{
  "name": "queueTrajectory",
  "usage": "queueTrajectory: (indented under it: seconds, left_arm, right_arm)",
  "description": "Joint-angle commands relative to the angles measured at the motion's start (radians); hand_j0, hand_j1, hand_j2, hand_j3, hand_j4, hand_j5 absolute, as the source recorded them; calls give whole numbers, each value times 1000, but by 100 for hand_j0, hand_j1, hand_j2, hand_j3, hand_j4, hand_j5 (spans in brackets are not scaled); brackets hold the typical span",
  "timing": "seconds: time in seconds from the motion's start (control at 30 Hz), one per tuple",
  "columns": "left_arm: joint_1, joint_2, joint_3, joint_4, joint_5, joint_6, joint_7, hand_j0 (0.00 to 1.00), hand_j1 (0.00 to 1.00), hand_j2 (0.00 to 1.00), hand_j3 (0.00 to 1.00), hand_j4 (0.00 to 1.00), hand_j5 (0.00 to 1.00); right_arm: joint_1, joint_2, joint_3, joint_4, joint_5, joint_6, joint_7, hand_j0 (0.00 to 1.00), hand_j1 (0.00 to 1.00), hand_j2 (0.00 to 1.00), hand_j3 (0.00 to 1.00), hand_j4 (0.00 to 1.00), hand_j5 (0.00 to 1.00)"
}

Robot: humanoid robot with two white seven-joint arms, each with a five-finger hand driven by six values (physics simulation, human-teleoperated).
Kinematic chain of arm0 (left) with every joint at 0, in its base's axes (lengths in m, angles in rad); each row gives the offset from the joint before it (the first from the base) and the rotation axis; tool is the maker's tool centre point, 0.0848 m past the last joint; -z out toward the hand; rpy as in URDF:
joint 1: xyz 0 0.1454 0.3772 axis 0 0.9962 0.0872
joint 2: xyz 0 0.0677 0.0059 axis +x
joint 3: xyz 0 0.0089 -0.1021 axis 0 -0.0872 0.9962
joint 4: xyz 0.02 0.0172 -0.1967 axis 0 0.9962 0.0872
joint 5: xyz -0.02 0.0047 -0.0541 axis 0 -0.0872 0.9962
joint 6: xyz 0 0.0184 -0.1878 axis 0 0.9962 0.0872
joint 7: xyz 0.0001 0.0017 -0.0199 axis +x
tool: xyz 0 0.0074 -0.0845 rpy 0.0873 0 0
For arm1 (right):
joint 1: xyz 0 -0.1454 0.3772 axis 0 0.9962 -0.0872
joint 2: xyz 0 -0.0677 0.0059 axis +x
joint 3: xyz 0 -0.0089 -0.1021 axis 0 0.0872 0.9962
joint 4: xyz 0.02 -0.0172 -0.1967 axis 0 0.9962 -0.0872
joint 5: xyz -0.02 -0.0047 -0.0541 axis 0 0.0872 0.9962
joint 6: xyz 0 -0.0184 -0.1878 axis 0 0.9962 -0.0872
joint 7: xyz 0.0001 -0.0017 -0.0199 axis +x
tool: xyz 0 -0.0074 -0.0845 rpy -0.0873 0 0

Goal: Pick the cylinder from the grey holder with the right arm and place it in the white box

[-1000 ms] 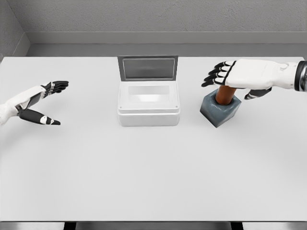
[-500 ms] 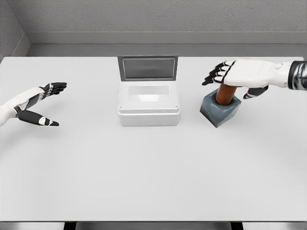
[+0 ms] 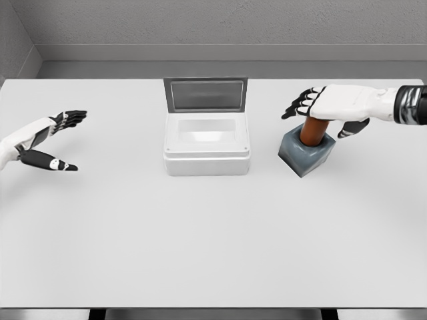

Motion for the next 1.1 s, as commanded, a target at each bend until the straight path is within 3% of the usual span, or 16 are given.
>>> queueTrajectory:
  seconds: [0.0,0.27,0.5,0.57,0.63,0.7,0.87,1.07]
  left_arm:
    - [0,-2,2,8,2,1,1,100,100,100,100,100,100]
    - [-8,-13,2,14,4,1,2,100,100,100,100,100,100]
    - [-8,-13,2,14,4,1,2,100,100,100,100,100,100]
    - [-8,-13,0,13,2,1,2,100,100,100,100,100,100]
    - [-8,-13,0,13,2,1,2,100,100,100,100,100,100]
    - [-8,-13,0,13,2,1,2,100,100,100,100,100,100]
    - [-8,-13,0,13,2,1,2,100,100,100,100,100,100]
    - [-8,-13,0,13,2,1,2,100,100,100,100,100,100]
  right_arm:
    - [0,9,0,10,5,2,0,100,100,100,100,100,100]
    - [-2,12,7,18,7,2,0,99,99,99,99,99,99]
    - [-2,12,7,18,7,2,0,87,87,87,87,87,87]
    - [-2,12,7,18,7,2,0,80,80,80,80,80,80]
    - [-2,12,7,18,7,1,0,61,61,61,61,61,61]
    - [-2,12,7,18,7,-1,0,59,59,59,59,59,59]
    - [-2,12,7,18,7,-19,0,33,33,33,33,33,33]
    - [-11,9,3,18,5,-19,0,22,22,22,22,22,22]
